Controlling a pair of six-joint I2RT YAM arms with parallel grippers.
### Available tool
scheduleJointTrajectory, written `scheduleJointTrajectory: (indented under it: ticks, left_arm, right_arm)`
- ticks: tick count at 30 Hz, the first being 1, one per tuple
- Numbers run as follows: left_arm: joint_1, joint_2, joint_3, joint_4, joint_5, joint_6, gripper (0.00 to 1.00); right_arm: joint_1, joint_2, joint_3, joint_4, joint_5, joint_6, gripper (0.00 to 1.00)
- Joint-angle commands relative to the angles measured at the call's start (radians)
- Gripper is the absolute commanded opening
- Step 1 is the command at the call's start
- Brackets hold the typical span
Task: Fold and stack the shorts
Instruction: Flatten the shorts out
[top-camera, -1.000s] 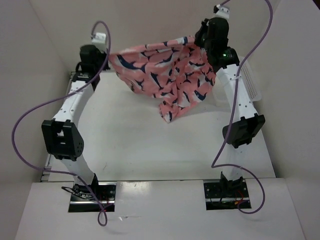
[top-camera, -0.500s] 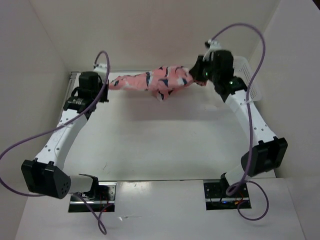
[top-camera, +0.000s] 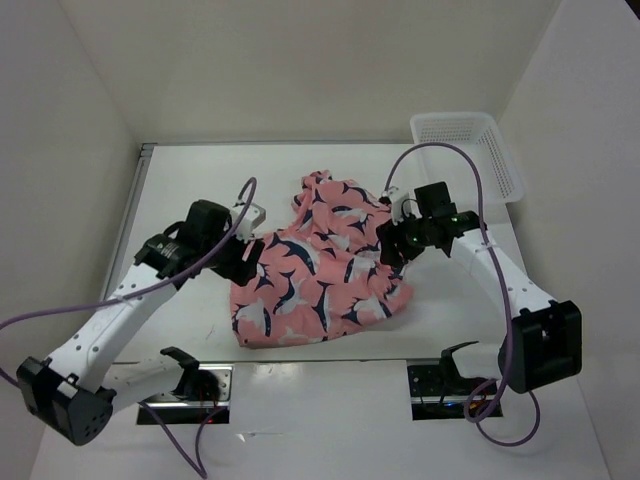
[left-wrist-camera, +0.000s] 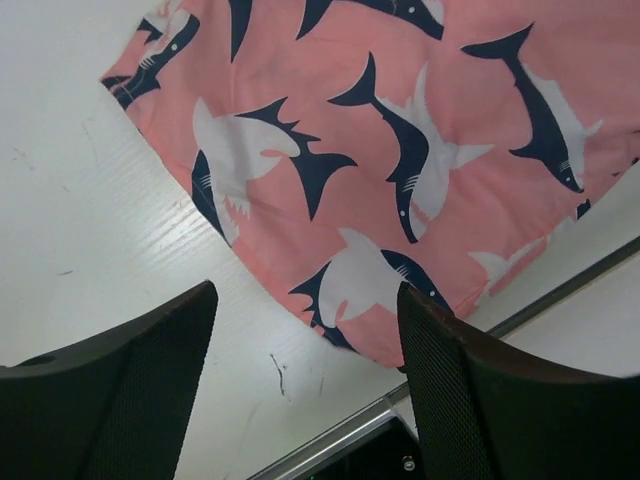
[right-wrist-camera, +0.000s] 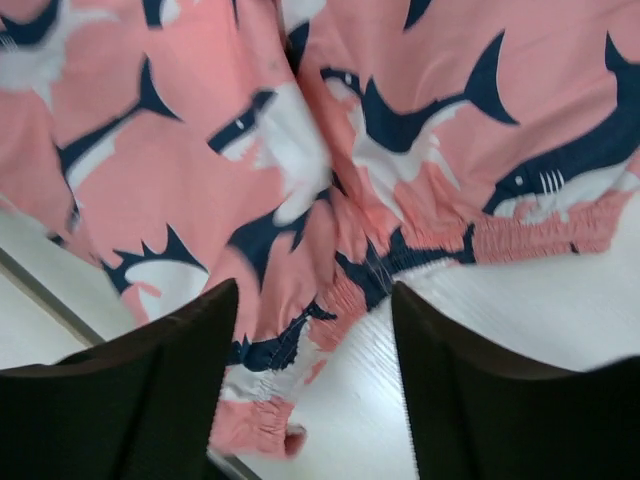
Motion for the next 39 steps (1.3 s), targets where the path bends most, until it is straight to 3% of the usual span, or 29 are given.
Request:
scheduleJointTrajectory:
  ticks: [1, 5, 7, 11, 14, 18, 22, 23, 26, 27, 28, 30, 33, 35, 36, 39]
  left_arm:
    - [-0.004, 0.07, 0.035, -0.007, -0.005, 0.002, 0.81]
    - [0.094, 0.243, 0.048, 0.166, -0.135, 0.002, 0.81]
    - [0.149, 0.402, 0.091, 0.207, -0.136, 0.002, 0.81]
    - [0.205, 0.572, 0.156, 0.363, -0.136, 0.002, 0.81]
    - [0.205, 0.661, 0.197, 0.426, -0.133, 0.002, 0.84]
    - [0.191, 0.783, 0.197, 0.48, -0.145, 0.002, 0.84]
    - [0.179, 0.816, 0.145, 0.546, -0.163, 0.002, 0.84]
    - [0.179, 0.843, 0.133, 0.546, -0.163, 0.002, 0.81]
    - [0.188, 0.862, 0.133, 0.514, -0.163, 0.002, 0.47]
    - [0.197, 0.862, 0.122, 0.48, -0.163, 0.002, 0.22]
    - [0.197, 0.848, 0.122, 0.463, -0.163, 0.002, 0.09]
    - [0.219, 0.802, 0.083, 0.426, -0.163, 0.002, 0.02]
    - [0.265, 0.721, 0.004, 0.363, -0.163, 0.002, 0.02]
    - [0.288, 0.665, -0.008, 0.302, -0.12, 0.002, 0.09]
    - [0.297, 0.65, -0.008, 0.287, -0.11, 0.002, 0.27]
    - [0.297, 0.617, 0.115, 0.265, -0.067, 0.002, 0.53]
  right_arm:
    - [0.004, -0.028, 0.048, -0.157, 0.064, -0.211, 0.7]
    - [0.004, -0.007, 0.109, -0.242, 0.138, -0.326, 0.78]
    - [0.004, 0.002, 0.121, -0.192, 0.158, -0.302, 0.76]
    - [0.035, 0.067, 0.13, -0.023, 0.135, -0.173, 0.44]
    - [0.122, 0.131, 0.121, 0.04, 0.217, -0.193, 0.27]
    - [0.277, 0.197, 0.037, 0.155, 0.358, -0.288, 0.09]
    - [0.36, 0.268, 0.046, 0.203, 0.319, -0.3, 0.04]
    - [0.369, 0.289, 0.035, 0.203, 0.305, -0.311, 0.02]
    - [0.392, 0.324, -0.027, 0.194, 0.296, -0.389, 0.0]
    - [0.401, 0.325, -0.061, 0.194, 0.296, -0.406, 0.0]
    - [0.402, 0.335, -0.075, 0.194, 0.306, -0.423, 0.0]
    - [0.411, 0.335, -0.099, 0.185, 0.319, -0.472, 0.0]
    - [0.422, 0.335, -0.132, 0.142, 0.319, -0.514, 0.0]
    - [0.422, 0.335, -0.132, 0.132, 0.319, -0.514, 0.0]
    - [0.422, 0.335, -0.12, 0.132, 0.319, -0.514, 0.0]
    - [0.422, 0.325, 0.005, 0.12, 0.302, -0.465, 0.0]
